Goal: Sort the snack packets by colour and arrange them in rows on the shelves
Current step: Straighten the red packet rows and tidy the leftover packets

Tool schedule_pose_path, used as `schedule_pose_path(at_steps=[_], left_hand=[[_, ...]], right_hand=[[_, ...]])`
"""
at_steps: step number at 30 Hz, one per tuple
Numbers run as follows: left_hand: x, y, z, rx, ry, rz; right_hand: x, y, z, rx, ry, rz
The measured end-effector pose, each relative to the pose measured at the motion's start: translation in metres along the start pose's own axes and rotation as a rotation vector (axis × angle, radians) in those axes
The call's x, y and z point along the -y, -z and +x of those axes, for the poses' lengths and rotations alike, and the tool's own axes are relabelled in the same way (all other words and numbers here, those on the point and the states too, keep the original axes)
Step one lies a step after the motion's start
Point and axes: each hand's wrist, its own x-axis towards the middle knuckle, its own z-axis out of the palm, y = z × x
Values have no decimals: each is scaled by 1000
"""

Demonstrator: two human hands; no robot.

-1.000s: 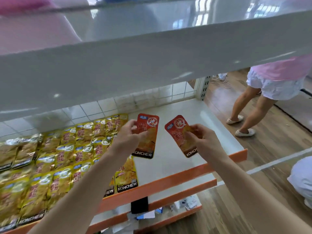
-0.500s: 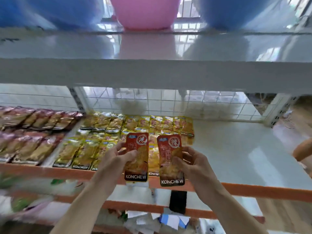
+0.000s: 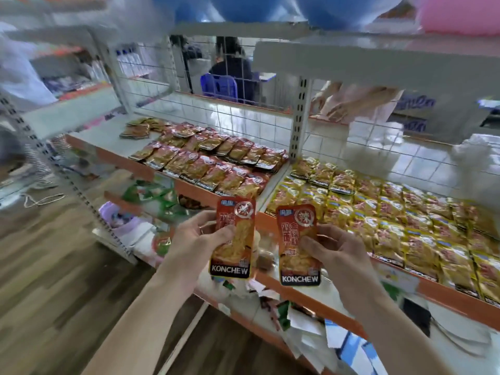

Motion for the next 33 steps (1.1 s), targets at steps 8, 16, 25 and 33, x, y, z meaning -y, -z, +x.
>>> schedule_pose_path(at_steps=[8,16,25,33], left_hand=[[1,108,3,-117,-17,-81],[9,160,18,-168,-14,-97],[-11,213,89,-262,-13,-59],[-43,253,182,-247,-33,-24]], right_hand=[[-8,-110,2,66,39,-79],[-7,-167,21,145,10,-43],[-5,-238,83,218,-15,-32],[6,-295,161,170,-28,-26]])
